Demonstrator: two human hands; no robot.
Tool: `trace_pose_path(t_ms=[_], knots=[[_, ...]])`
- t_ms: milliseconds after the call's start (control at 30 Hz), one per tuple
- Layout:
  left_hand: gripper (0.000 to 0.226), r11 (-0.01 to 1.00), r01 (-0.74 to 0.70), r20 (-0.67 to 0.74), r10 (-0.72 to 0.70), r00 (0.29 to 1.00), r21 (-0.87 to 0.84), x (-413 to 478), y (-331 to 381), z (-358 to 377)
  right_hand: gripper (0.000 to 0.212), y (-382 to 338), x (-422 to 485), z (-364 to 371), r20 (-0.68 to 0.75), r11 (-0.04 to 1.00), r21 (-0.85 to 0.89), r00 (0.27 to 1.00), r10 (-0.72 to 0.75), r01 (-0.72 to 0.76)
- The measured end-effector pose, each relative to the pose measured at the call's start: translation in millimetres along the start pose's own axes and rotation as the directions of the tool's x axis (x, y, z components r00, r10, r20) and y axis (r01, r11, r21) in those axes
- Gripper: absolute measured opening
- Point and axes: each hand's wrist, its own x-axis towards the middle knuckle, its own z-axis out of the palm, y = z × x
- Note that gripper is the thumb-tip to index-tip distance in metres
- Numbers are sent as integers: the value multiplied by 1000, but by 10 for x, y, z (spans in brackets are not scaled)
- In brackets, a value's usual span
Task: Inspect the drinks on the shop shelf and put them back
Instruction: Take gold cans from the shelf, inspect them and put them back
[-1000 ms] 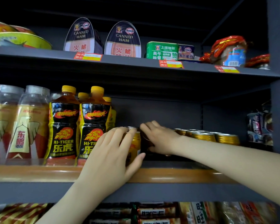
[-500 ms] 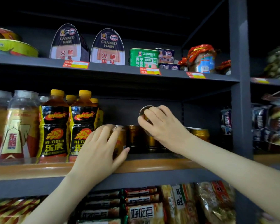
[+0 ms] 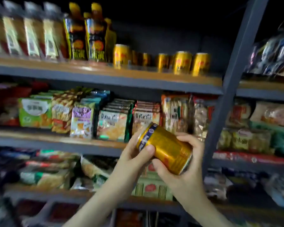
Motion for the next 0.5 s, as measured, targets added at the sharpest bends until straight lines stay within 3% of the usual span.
trace_pose_path(t_ms=[67,167,267,367,500], knots=[[68,998,34,-82,-30,996,53,-324,-186,38,57,19,-440,-20,-3,972,149,982,187,-184],[71,976,121,-116,-101,988,181,-729,-308,-2,59,-11,-885,-53,42,911,214,935,353,-353],[75,958,169,-91,-152,984,231,-988,-287,-109,81,-70,-1139,-37,178,792,263,835,521,-550],[62,953,175,-44,-169,985,248,-1135,-209,-203,93,-80,-1226,-34,284,707,293,765,578,-643],[53,935,201,-31,-201,979,291,-1235,-118,-368,78,-94,-1212,-4,383,703,259,739,555,-662]])
